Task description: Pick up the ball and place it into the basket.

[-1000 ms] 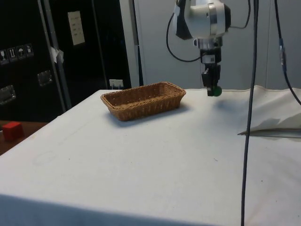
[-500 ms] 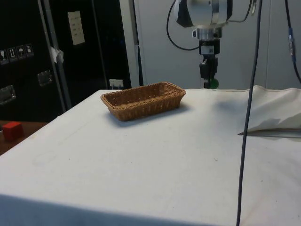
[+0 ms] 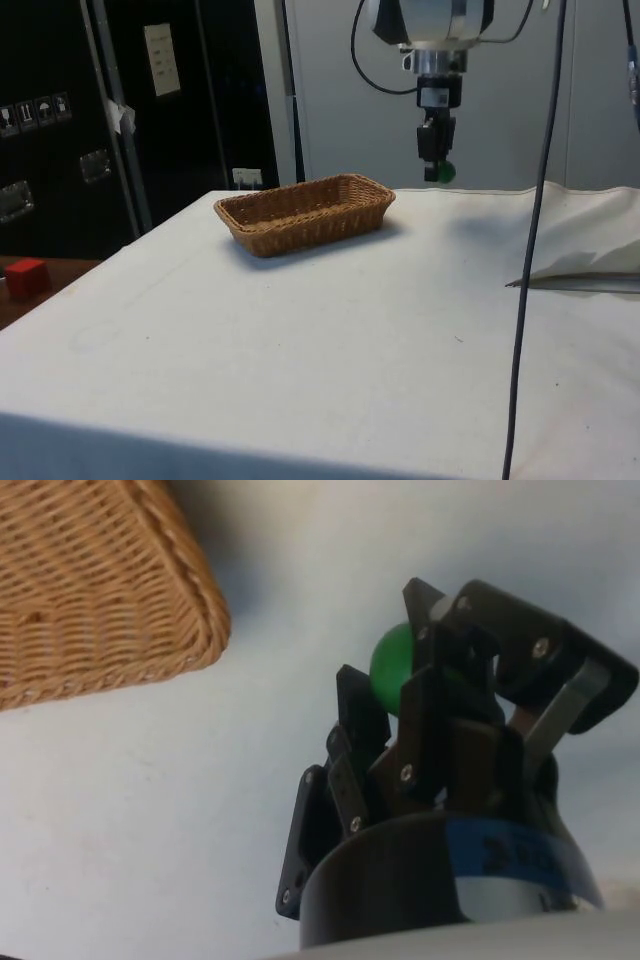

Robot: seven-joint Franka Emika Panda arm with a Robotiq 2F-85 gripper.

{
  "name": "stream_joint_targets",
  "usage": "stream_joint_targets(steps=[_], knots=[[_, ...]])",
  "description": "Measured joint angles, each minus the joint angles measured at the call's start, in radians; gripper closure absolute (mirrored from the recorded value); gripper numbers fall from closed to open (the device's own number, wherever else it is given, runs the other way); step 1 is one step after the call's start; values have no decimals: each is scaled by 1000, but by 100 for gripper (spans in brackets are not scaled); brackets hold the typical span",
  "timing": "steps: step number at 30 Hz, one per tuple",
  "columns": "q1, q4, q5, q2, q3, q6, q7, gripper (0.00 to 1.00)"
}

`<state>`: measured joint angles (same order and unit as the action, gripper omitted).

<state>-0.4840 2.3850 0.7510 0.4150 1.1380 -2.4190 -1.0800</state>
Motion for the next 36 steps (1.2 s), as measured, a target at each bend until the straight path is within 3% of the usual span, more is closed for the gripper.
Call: stream_joint_targets(steps=[3,5,14,20,36], knots=[[-15,0,-12,-18,-2,0,13,100],[-15,0,-12,-18,-2,0,13,100],[-46,-2,-16,-47,-12,0,22,100],[-59,-12,-17,-62,-23,0,25,100],[-72,-44,-28,-102,-67,8,50,100]])
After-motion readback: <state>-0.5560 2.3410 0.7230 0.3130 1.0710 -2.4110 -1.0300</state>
